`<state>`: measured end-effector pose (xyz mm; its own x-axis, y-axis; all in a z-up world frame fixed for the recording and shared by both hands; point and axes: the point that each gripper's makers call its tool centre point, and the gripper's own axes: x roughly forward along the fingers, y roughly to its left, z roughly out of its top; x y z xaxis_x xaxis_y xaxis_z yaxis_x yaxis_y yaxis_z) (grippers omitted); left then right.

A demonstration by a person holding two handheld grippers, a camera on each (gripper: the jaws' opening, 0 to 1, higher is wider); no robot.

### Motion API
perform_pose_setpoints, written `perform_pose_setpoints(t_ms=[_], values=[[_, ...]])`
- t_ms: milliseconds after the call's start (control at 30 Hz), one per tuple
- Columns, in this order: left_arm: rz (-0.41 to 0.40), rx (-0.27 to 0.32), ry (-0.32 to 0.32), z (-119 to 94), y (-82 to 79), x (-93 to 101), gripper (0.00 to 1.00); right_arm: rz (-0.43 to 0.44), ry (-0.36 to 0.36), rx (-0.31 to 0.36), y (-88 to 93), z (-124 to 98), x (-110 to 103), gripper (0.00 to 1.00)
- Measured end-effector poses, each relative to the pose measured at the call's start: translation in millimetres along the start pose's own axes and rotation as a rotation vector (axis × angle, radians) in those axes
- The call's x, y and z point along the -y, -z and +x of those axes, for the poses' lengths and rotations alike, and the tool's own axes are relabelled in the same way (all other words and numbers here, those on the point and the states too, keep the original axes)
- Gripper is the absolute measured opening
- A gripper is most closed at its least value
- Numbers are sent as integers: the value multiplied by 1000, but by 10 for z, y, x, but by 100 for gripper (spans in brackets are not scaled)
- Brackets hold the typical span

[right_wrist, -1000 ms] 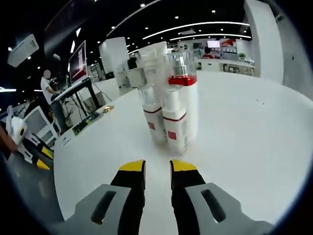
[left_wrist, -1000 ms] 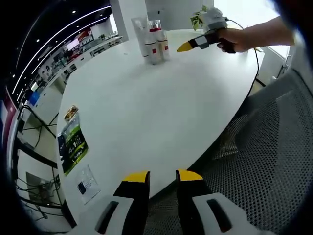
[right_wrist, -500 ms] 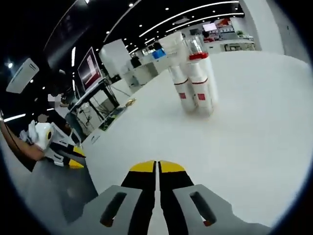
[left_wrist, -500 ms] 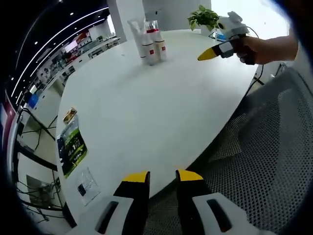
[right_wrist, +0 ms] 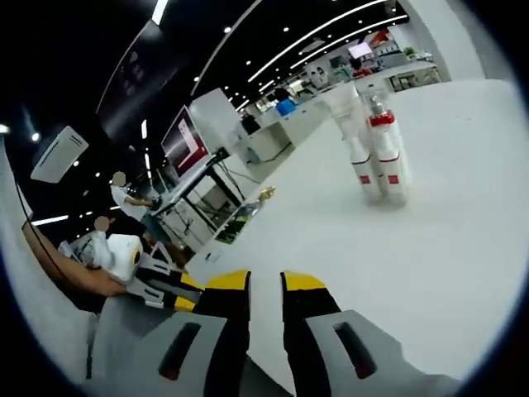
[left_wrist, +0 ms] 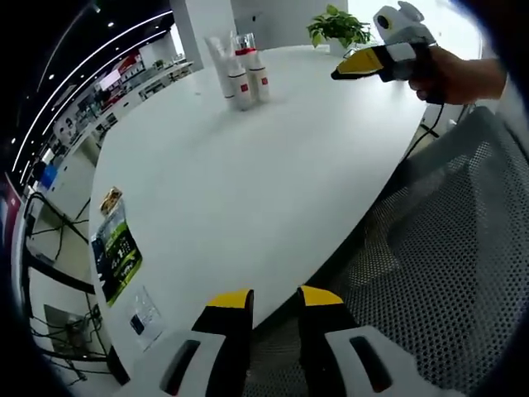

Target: Arrange the skincare products in the storage area until every visible bottle or jar stands upright without overlapping.

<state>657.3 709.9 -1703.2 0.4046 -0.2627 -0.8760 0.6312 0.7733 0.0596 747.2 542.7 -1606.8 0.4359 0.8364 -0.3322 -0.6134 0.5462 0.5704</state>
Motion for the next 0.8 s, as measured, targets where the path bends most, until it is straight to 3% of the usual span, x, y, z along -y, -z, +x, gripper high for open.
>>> perform_pose_setpoints(t_ms=[100,233,300,333,467,533,633,700,800], values=[[17,-6,12,2,2,38,22,34,-11,-2,-1,6,-140,15],[12,-12,24,4,9,51,22,45,-50,5,2,26,-327,30],[-53,-9,87,19,-2,142,23,43,-56,-14,55,44,-397,36],[-78,-33,105,16,31,170,23,20,-57,-35,118,64,-447,39],[-58,-3,107,5,-23,162,24,-73,-8,-111,330,137,-477,56],[-72,12,123,-20,-59,164,24,-161,28,-170,433,165,-471,65],[-160,69,142,-65,-223,92,27,-270,75,-185,396,176,-492,66],[-266,151,145,-121,-416,-53,31,-274,99,-182,358,186,-542,67],[-337,241,109,-134,-587,-335,37,-336,147,-159,291,217,-560,66]])
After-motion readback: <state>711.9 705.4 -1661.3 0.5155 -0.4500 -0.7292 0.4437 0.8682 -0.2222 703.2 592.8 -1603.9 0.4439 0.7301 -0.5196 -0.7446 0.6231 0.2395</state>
